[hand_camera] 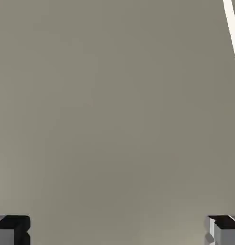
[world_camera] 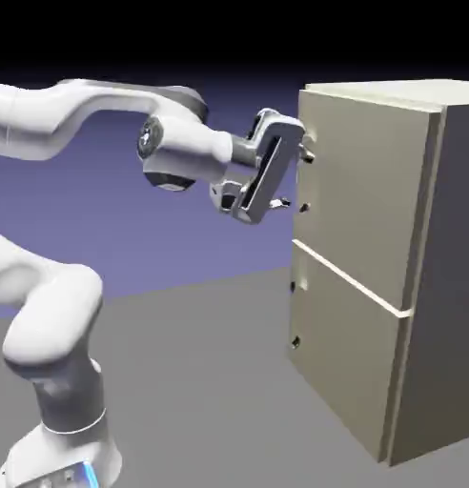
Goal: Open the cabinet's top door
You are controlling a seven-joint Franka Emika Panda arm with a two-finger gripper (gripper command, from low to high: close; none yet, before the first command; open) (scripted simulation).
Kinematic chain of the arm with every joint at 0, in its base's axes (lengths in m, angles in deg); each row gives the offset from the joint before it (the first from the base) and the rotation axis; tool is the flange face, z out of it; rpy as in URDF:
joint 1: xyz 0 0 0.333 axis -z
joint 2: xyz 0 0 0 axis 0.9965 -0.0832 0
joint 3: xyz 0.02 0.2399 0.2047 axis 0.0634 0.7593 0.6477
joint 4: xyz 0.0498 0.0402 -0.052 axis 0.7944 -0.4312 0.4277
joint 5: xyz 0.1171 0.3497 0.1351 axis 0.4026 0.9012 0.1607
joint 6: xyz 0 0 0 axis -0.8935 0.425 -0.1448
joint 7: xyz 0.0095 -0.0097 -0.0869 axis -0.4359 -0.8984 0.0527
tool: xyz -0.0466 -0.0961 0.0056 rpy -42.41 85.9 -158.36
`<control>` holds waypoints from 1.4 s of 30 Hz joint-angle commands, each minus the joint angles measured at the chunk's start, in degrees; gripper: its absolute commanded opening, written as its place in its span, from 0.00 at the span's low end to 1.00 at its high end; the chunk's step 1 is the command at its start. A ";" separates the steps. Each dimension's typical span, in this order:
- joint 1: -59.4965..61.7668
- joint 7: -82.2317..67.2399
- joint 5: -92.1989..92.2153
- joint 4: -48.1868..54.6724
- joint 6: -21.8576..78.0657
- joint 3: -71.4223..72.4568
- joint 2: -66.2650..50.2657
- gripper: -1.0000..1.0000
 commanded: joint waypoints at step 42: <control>12.40 23.85 60.38 2.44 11.90 15.43 6.99 0.00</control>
